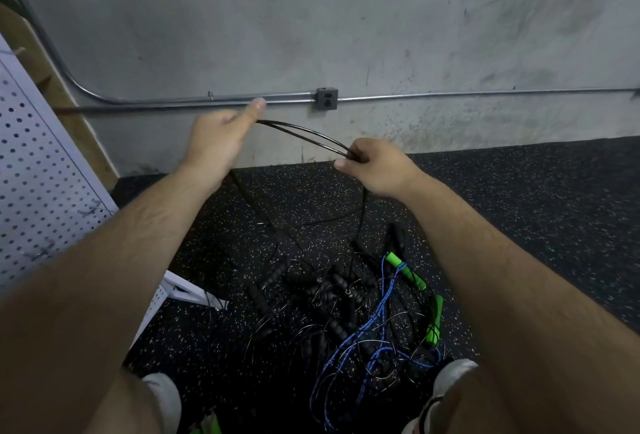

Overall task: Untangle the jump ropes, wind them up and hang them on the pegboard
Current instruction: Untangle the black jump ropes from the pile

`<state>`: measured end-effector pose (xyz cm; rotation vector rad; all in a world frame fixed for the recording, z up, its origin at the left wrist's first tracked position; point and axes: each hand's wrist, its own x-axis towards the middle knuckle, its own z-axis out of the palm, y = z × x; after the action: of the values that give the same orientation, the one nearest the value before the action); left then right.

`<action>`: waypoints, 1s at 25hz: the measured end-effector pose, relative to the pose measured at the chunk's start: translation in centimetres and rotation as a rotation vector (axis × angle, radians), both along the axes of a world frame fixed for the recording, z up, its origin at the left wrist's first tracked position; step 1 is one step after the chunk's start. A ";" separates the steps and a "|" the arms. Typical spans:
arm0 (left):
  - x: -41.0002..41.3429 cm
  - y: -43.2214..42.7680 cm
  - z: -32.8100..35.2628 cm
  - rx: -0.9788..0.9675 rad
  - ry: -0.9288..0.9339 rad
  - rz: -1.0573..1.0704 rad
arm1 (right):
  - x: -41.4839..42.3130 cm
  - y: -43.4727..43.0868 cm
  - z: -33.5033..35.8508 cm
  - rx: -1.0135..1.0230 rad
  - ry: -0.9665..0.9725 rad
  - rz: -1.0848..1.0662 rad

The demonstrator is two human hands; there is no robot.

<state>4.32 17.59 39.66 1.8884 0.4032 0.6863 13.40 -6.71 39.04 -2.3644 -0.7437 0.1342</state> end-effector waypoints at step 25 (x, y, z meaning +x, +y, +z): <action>-0.5 0.2 -2.3 0.158 0.382 -0.376 | -1.5 -0.6 2.1 0.643 0.179 -0.241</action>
<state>3.79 17.76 37.38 2.1729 0.2245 0.1069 11.93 -7.32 41.17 -1.7764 -0.3388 -0.0014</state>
